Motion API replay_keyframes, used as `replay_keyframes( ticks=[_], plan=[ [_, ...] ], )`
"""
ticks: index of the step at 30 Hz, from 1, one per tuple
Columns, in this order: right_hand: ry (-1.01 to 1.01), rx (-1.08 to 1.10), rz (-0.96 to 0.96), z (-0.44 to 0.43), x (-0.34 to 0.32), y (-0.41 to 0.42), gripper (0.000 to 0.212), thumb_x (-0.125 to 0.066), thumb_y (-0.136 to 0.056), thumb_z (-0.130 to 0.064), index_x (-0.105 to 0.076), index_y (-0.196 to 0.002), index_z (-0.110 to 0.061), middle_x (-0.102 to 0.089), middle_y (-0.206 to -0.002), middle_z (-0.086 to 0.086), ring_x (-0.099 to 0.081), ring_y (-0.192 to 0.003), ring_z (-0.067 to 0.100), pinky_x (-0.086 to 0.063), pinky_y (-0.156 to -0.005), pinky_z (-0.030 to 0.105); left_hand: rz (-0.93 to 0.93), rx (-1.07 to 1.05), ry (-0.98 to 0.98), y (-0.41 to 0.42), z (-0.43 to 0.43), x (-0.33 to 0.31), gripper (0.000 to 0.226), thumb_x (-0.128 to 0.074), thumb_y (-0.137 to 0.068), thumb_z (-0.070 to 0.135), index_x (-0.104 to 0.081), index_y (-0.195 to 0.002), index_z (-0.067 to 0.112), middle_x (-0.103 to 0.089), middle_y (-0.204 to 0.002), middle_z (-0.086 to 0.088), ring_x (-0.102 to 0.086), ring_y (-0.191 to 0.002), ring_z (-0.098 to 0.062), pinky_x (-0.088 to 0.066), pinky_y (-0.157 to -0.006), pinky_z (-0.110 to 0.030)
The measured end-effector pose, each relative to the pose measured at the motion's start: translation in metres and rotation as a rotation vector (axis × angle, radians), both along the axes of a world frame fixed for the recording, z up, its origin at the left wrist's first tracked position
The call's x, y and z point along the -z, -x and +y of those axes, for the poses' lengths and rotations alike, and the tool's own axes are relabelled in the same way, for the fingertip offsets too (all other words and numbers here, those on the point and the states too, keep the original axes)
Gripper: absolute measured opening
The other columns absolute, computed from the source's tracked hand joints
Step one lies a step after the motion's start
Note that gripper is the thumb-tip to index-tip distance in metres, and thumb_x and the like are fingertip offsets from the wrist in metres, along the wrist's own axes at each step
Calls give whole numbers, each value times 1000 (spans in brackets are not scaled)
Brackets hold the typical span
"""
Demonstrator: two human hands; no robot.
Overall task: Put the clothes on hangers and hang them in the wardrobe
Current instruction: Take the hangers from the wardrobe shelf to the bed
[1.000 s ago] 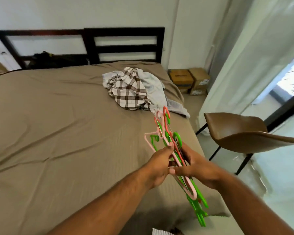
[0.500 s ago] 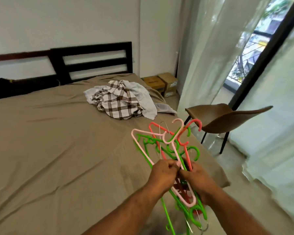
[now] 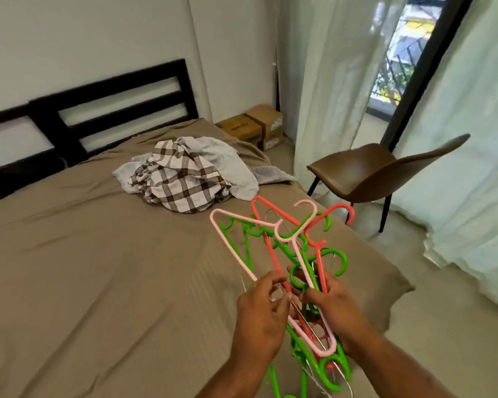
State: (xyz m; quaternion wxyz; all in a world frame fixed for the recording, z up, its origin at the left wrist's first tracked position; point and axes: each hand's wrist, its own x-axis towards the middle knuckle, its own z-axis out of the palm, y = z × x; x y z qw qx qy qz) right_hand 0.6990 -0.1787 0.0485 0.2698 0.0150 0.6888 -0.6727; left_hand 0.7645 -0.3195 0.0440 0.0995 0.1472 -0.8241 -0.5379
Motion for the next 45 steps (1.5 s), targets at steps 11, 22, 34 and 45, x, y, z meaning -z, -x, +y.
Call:
replay_keyframes(
  ticks=[11,22,34,45],
  plan=[
    [141,300,-133,68,2,51,52,-53,-89,13,-62,-125,-23,-75,-117,-2,-71,-106,36,-55,-75,49,-650,16,-687,100,14,-12,93,-84,-61,68,-57,-134,17,-68,-125,-5,-67,-111,-23,-53,-75,-36],
    [170,493,-144,155,-7,-5,47,-55,-90,6,-63,-123,-25,-76,-113,-1,-69,-74,23,-49,-57,33,-733,231,-544,100,122,-20,78,-86,-64,52,-60,-130,21,-72,-114,-4,-65,-106,-23,-59,-69,-33],
    [198,671,4,158,106,-51,50,-58,-91,-3,-62,-126,-38,-75,-114,-7,-74,-90,22,-57,-70,38,-650,481,-378,96,133,81,79,-90,-65,47,-58,-131,19,-70,-113,-5,-63,-106,-25,-56,-68,-32],
    [338,937,-34,58,243,-23,49,-59,-86,6,-67,-122,-27,-76,-108,11,-58,-59,17,-45,-52,30,-655,671,-499,156,43,223,46,-81,-78,30,-64,-114,7,-58,-76,-4,-53,-66,-18,-48,-62,-34]
  ],
)
